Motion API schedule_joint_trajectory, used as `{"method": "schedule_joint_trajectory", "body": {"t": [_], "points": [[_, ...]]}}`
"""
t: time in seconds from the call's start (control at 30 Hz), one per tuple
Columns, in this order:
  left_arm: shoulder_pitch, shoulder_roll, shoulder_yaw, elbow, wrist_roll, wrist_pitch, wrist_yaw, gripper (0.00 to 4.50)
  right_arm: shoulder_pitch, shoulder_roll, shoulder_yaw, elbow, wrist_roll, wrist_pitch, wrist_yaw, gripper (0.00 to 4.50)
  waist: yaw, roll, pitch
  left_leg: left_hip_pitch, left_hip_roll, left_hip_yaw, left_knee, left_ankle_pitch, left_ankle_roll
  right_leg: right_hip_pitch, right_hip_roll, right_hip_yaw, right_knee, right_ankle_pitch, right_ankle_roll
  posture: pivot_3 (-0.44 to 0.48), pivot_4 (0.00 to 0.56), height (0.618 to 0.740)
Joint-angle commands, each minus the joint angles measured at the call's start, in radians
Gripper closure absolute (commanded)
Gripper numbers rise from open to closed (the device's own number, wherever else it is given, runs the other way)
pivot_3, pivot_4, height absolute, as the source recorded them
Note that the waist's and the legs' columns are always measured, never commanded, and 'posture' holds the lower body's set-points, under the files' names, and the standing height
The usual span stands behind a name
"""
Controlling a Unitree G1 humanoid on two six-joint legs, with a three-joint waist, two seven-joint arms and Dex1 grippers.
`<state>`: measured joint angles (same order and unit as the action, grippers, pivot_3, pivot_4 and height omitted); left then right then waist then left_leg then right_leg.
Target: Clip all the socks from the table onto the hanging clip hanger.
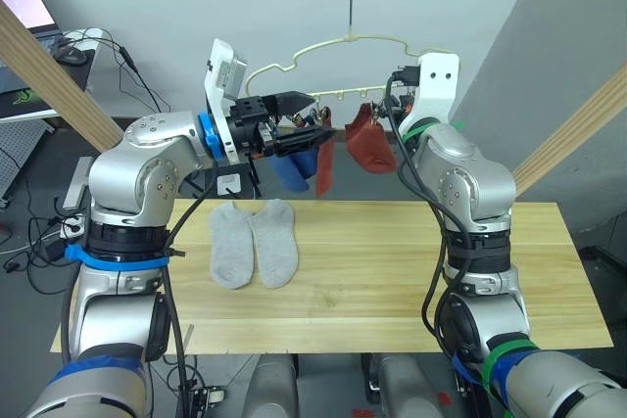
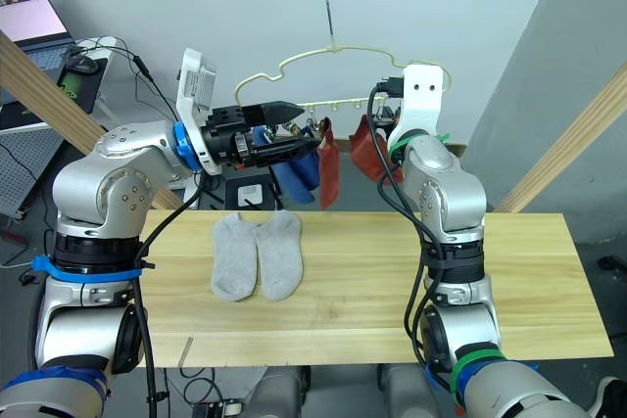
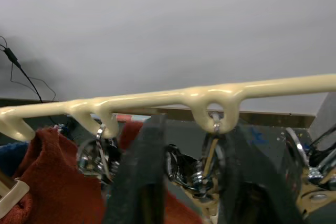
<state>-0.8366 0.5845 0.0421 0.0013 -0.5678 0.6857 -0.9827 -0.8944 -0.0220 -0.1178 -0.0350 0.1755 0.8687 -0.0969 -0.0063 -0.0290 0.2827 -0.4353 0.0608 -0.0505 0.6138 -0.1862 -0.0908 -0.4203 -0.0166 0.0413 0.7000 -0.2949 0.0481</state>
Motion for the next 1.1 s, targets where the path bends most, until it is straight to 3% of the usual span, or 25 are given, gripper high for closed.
{"method": "schedule_joint_trajectory", "body": {"t": [0.03,0.1,0.3,0.37,0.57,0.73,1.1], "points": [[-0.001,0.005,-0.008,-0.031,0.017,-0.032,-0.001,0.46,-0.031,-0.004,-0.006,-0.019,-0.007,-0.025,-0.008,4.26,0.000,0.000,0.000,0.000,0.000,0.000,0.000,0.000,0.000,0.000,0.000,0.000,0.000,0.000,0.000,0.118,0.215,0.740],[0.007,0.008,-0.018,-0.034,0.028,-0.037,0.000,0.46,-0.032,-0.005,-0.007,-0.017,-0.007,-0.027,-0.010,4.49,0.001,0.000,0.000,0.000,0.000,0.000,0.000,0.000,0.000,0.000,0.000,0.000,0.000,0.000,0.000,0.118,0.215,0.740],[0.069,0.048,-0.119,-0.050,0.127,0.007,0.026,0.46,-0.033,-0.009,-0.011,-0.012,-0.007,-0.027,-0.015,4.49,0.001,0.000,0.000,0.000,0.000,0.000,0.000,0.000,0.000,0.000,0.000,0.000,0.000,0.000,0.000,0.114,0.214,0.740],[0.097,0.058,-0.141,-0.045,0.152,0.008,0.028,0.10,-0.035,-0.009,-0.014,-0.011,-0.005,-0.026,-0.018,4.49,0.001,0.000,0.000,0.000,0.000,0.000,0.000,0.000,0.000,0.000,0.000,0.000,0.000,0.000,0.000,0.114,0.214,0.740],[0.182,0.083,-0.189,0.028,0.273,-0.118,0.038,0.01,-0.033,-0.007,-0.015,-0.018,-0.002,-0.019,-0.019,4.49,0.001,0.000,0.000,0.000,0.000,0.000,0.000,0.000,0.000,0.000,0.000,0.000,0.000,0.000,0.000,0.111,0.215,0.740],[0.192,0.061,-0.187,0.221,0.382,-0.246,0.112,0.01,-0.034,-0.004,-0.015,-0.019,0.001,-0.019,-0.019,4.49,0.003,0.000,0.000,0.000,0.000,0.000,0.000,0.000,0.000,0.000,0.000,0.000,0.000,0.000,0.000,0.107,0.218,0.740],[0.149,-0.041,-0.274,0.619,0.553,-0.489,0.098,0.01,-0.033,0.001,-0.013,-0.030,0.005,-0.011,-0.017,4.49,0.006,0.000,0.000,0.000,0.000,0.000,0.000,0.000,0.000,0.000,0.000,0.000,0.000,0.000,0.000,0.107,0.217,0.740]]}}
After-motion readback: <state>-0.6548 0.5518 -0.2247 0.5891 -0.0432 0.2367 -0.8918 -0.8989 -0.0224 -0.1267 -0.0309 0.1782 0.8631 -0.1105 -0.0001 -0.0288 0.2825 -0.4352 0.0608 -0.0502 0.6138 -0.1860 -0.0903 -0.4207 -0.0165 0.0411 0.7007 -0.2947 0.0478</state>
